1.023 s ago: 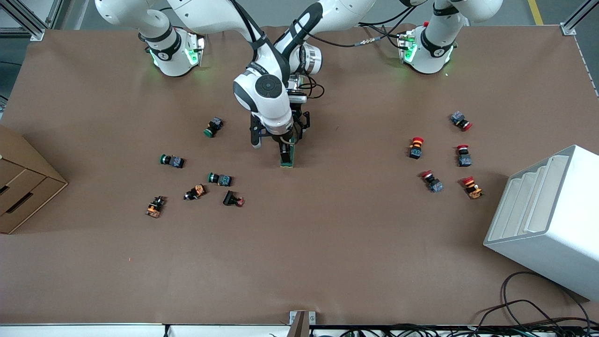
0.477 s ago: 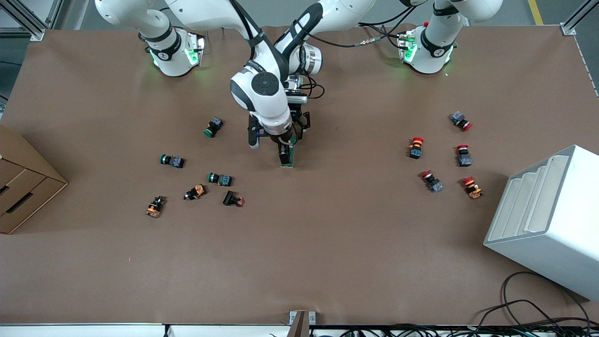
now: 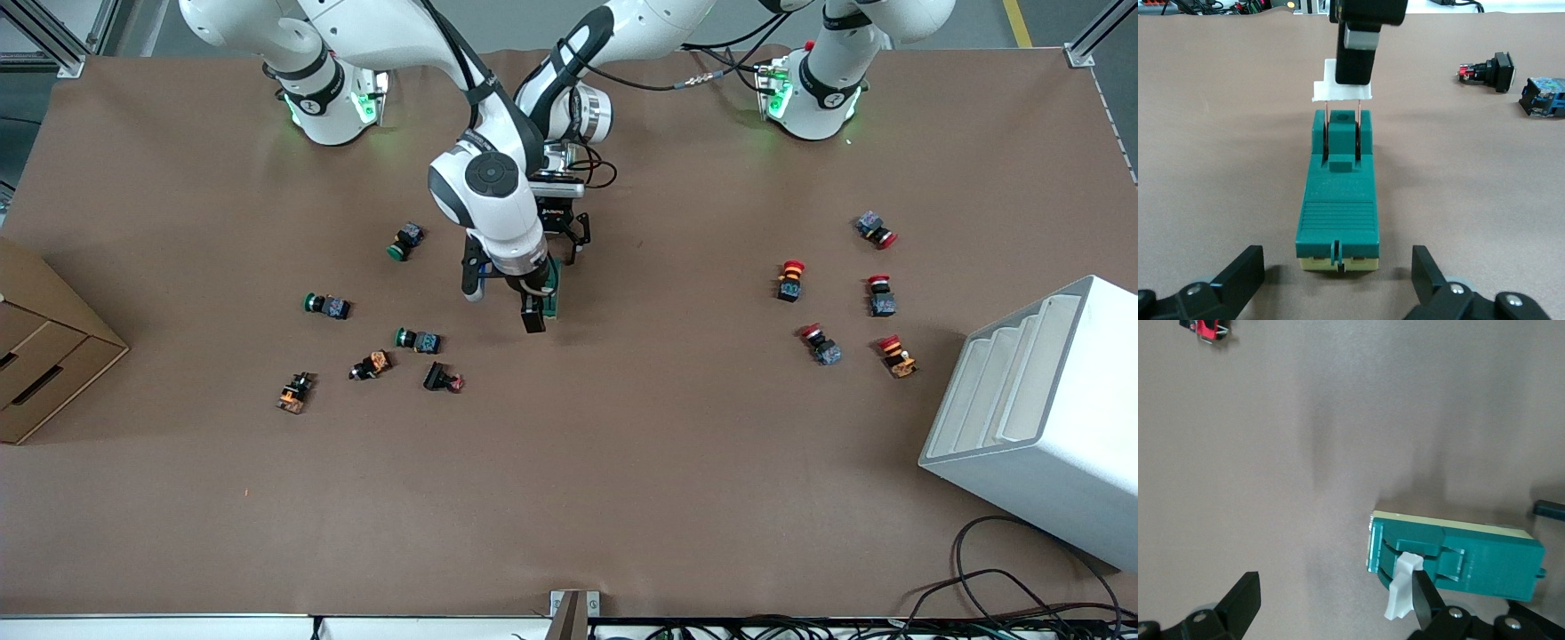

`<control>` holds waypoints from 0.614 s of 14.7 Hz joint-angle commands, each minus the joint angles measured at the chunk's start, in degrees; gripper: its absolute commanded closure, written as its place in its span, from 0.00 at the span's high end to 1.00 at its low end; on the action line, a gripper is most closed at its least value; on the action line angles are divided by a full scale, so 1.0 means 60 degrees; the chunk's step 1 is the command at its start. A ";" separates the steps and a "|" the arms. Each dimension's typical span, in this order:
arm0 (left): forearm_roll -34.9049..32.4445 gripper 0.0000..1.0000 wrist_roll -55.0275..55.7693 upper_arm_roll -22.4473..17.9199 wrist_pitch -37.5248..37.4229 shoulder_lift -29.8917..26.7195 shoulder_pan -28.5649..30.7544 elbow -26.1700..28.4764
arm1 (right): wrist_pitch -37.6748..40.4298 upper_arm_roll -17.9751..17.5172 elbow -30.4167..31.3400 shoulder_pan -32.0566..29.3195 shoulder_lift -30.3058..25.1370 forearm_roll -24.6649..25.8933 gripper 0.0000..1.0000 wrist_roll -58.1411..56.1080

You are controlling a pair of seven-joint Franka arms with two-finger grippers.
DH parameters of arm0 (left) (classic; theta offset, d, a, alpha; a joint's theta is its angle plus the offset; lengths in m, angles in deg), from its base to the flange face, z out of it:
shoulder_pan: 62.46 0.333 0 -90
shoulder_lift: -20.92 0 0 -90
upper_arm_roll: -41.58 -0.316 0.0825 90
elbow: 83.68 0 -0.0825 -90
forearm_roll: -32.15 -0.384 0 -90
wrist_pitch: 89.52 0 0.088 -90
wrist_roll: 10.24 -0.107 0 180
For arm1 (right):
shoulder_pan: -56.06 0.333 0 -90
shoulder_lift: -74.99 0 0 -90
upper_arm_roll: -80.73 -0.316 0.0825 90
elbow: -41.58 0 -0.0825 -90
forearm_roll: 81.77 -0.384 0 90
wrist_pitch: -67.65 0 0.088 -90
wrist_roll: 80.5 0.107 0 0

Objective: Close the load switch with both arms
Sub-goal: 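Push the white lever closed with the right gripper, then lift the right gripper off the lever and draw it back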

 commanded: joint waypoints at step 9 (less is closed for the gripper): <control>-0.0040 0.97 -0.0396 -0.0093 0.0270 -0.0149 0.0459 -0.0122 | 0.0159 -0.0076 -0.1277 -0.0941 0.0824 0.0080 1.00 -0.0931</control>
